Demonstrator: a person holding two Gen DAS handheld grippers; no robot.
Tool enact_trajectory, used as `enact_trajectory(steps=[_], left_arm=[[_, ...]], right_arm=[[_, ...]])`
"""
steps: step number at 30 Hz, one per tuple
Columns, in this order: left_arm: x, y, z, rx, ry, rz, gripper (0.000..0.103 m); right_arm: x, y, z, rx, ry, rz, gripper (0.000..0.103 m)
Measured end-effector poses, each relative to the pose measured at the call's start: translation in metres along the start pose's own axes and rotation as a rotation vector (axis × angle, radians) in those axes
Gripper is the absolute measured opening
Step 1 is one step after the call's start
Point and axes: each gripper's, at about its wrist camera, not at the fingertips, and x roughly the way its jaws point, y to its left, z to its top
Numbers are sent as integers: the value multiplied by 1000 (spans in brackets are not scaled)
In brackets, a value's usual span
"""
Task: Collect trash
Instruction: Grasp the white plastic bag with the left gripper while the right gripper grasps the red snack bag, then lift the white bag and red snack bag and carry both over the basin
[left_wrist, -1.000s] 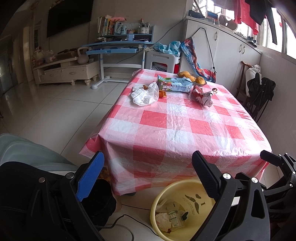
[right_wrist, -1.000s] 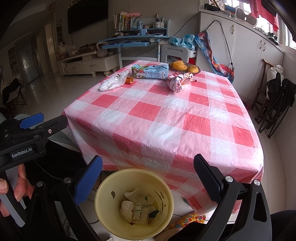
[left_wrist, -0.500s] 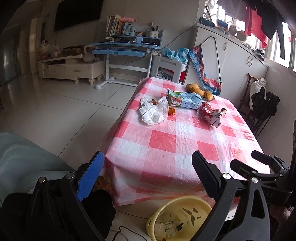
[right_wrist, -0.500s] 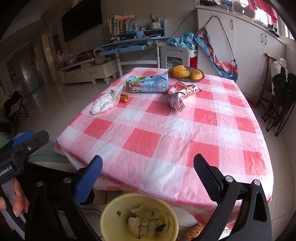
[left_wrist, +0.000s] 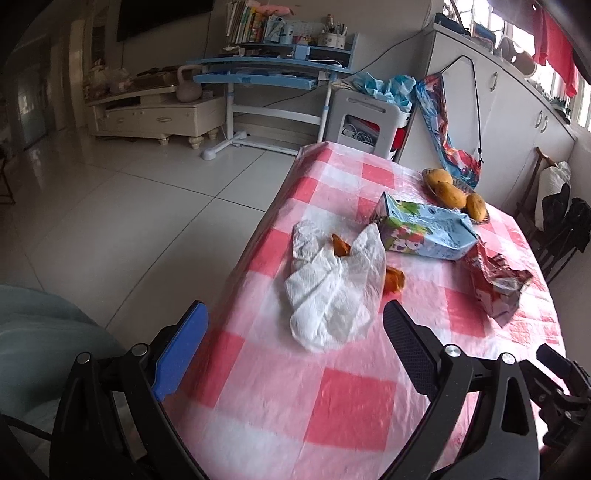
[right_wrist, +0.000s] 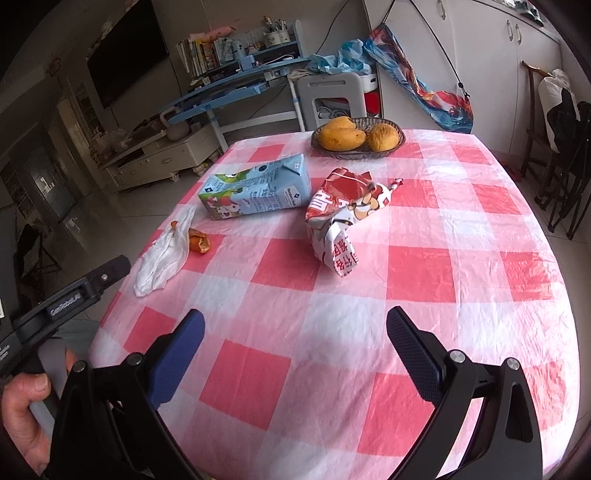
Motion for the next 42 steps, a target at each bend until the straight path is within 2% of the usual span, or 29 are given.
enact_trajectory(steps=[4, 6, 9, 11, 13, 14, 15, 16, 17, 19, 23, 33, 42], left_arm=[[34, -17, 15, 113, 31, 69, 92], [47, -21, 19, 138, 83, 76, 91], [57, -21, 21, 135, 135, 24, 77], [59, -22, 22, 146, 137, 15, 67], [59, -23, 22, 162, 122, 5, 44], [59, -23, 21, 165, 118, -4, 39], [58, -21, 21, 160, 119, -17, 27], [57, -19, 21, 147, 124, -34, 20], [56, -17, 21, 130, 132, -55, 17], [52, -10, 18, 82, 153, -103, 12], [36, -3, 8, 40, 155, -152, 9], [-17, 6, -21, -20, 94, -258, 9], [-62, 13, -43, -24, 17, -282, 9]], right_arm=[[13, -9, 14, 51, -9, 7, 94], [21, -11, 21, 62, -15, -1, 94], [34, -12, 33, 63, -29, -15, 94], [42, -12, 39, 60, -30, -28, 94], [48, -13, 42, 63, -18, -31, 91], [49, -14, 41, 70, -14, -20, 76], [50, -16, 41, 76, -1, -13, 66], [51, -18, 41, 83, 11, -4, 46], [50, -19, 40, 87, 20, 5, 31], [47, -21, 37, 86, 24, 21, 25], [31, -19, 31, 76, 7, 42, 18], [-11, -9, 5, 65, -20, 116, 18], [-46, 13, -34, 8, -25, 147, 18]])
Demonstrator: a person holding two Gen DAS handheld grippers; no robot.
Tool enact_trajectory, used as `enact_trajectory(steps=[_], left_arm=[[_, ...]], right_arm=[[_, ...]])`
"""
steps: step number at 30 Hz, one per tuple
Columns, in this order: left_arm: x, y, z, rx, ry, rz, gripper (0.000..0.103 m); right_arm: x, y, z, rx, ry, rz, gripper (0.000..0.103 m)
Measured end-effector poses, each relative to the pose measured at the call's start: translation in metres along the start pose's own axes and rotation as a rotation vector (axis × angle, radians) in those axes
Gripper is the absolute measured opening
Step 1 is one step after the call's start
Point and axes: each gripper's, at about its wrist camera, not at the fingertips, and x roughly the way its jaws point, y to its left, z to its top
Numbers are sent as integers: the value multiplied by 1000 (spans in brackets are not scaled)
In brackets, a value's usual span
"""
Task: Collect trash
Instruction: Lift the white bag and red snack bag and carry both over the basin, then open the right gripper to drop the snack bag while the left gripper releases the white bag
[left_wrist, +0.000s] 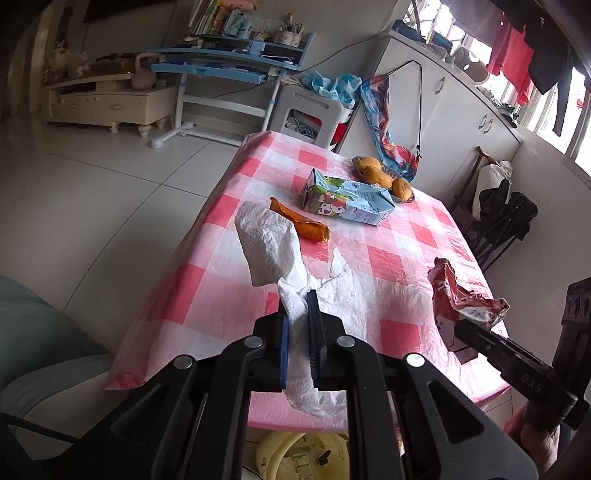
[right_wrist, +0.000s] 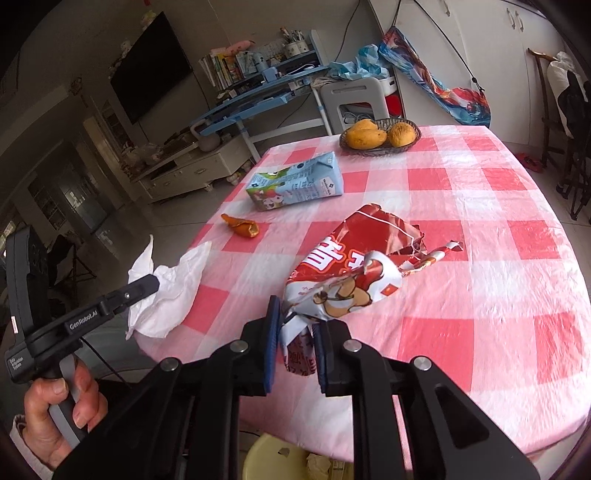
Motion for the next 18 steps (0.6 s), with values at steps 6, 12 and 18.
enact_trajectory(steps=[6, 12, 18], left_arm=[[-25, 5, -9, -17, -36, -11, 9], [-42, 8, -12, -24, -62, -31, 9], [-53, 13, -18, -40, -77, -46, 9]], right_arm=[[-16, 35, -32, -138, 44, 4, 18], [-31, 66, -79, -246, 141, 35, 18], [-33, 88, -124, -317, 286, 80, 18]])
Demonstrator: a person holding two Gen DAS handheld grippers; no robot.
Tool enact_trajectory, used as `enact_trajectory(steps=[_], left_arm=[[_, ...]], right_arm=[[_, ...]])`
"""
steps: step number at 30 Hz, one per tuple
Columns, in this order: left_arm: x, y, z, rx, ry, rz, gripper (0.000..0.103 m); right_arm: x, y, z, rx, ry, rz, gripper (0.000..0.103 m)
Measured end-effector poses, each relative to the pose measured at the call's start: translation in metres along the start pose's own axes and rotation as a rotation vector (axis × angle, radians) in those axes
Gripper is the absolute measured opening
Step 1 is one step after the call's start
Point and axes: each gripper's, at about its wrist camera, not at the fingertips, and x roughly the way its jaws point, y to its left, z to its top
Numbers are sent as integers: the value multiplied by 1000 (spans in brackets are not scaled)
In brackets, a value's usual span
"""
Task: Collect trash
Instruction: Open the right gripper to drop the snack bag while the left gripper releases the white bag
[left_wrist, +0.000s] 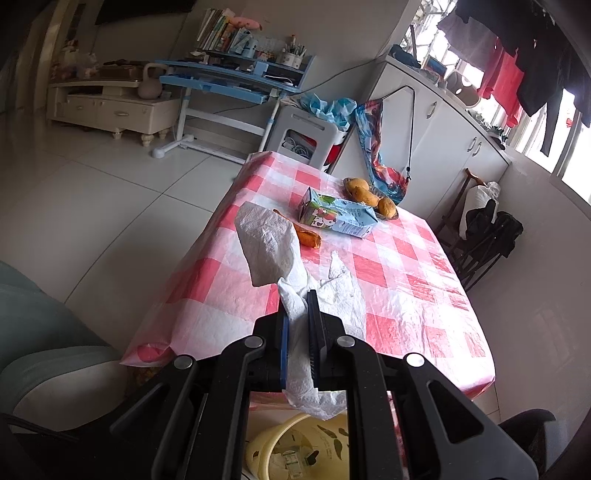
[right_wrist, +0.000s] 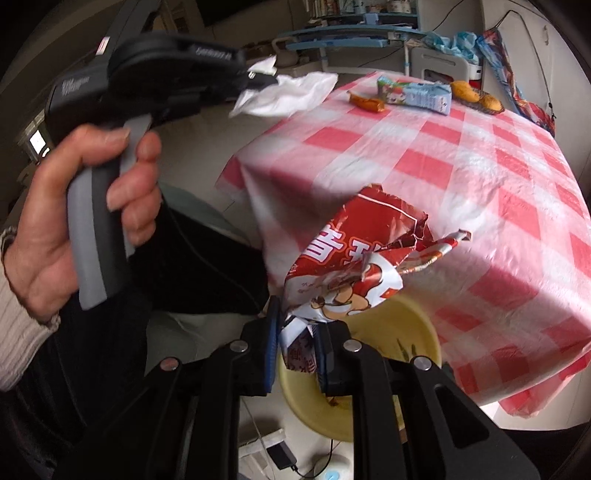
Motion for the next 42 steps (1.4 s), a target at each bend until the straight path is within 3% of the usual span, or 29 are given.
enact_trajectory(steps=[5, 9, 10, 12, 13, 14, 20, 26, 30, 37, 42], left_arm=[[-8, 3, -2, -6, -6, -4, 9], [-9, 4, -3, -6, -7, -5, 9], [-10, 4, -4, -7, -7, -5, 9], [-8, 4, -4, -6, -6, -5, 9], [-10, 4, -5, -5, -5, -5, 9], [-11, 4, -5, -4, -4, -5, 9], [-16, -1, -10, 15, 7, -8, 9], [-16, -9, -19, 49, 33, -22, 9], [-15, -18, -31, 80, 72, -43, 9], [-12, -36, -64, 138, 188, -94, 9], [-4, -57, -98, 226, 329, -122, 10]], right_arm=[[26, 10, -15, 2, 142, 61, 18], [46, -5, -21, 91, 225, 82, 21], [50, -10, -22, 120, 240, 77, 24], [54, -18, -23, 164, 250, 55, 40], [53, -20, -23, 175, 244, 40, 54], [51, -21, -23, 179, 230, 25, 59], [31, -27, -21, 205, 123, -23, 67], [-4, -33, -10, 211, -93, -93, 79], [-25, -37, -8, 231, -206, -136, 81], [-50, -49, -5, 295, -317, -165, 82], [-64, -54, -2, 317, -348, -169, 82]])
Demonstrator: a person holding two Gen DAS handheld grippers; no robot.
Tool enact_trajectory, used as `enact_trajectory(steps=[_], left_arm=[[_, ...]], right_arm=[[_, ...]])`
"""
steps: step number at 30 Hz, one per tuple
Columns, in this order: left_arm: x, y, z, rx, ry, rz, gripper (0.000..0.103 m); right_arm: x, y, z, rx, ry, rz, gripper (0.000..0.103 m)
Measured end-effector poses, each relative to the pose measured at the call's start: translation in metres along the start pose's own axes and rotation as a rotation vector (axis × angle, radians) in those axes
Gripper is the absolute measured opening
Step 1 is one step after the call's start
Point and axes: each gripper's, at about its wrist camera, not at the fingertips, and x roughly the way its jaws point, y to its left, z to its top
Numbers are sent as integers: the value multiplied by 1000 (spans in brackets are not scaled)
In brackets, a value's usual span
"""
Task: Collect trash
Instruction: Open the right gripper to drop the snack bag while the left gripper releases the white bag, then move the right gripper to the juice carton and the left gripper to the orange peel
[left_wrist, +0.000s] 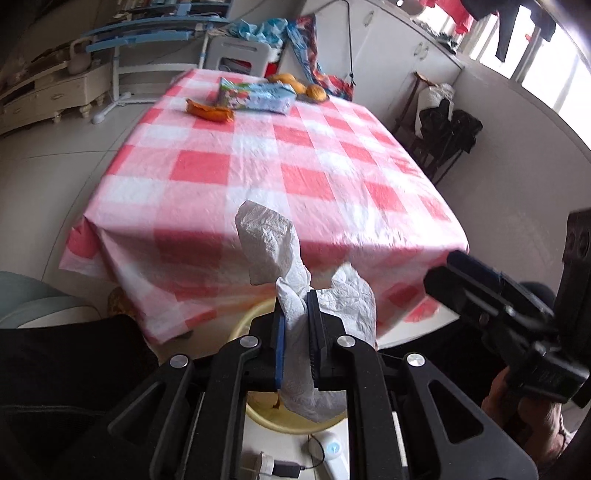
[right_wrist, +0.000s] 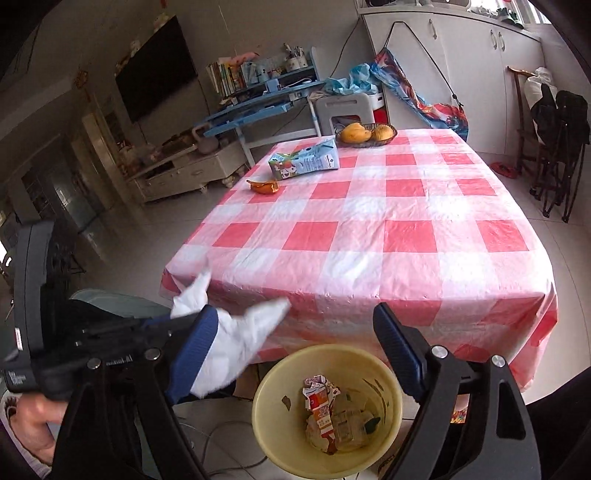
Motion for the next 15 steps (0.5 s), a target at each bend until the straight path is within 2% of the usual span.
enact_trajectory(steps=[2, 3, 4, 6, 10, 15], left_arm=[[5, -9, -5, 38, 19, 21, 17], [5, -11, -5, 48, 19, 29, 27], [4, -13, -5, 53, 10, 43, 42], [-3, -9, -4, 37, -28, 66, 55], [-11, 4, -1, -36, -78, 73, 63], [-16, 13, 3, -77, -107, 83, 64]], right_arm=[[-1, -2, -1, 4, -4, -2, 83], [-1, -2, 0, 5, -5, -3, 83], [-2, -2, -1, 5, -7, -5, 83], [-2, -2, -2, 3, -13, -11, 84], [-1, -5, -3, 9, -13, -16, 86], [3, -2, -4, -8, 3, -18, 86]])
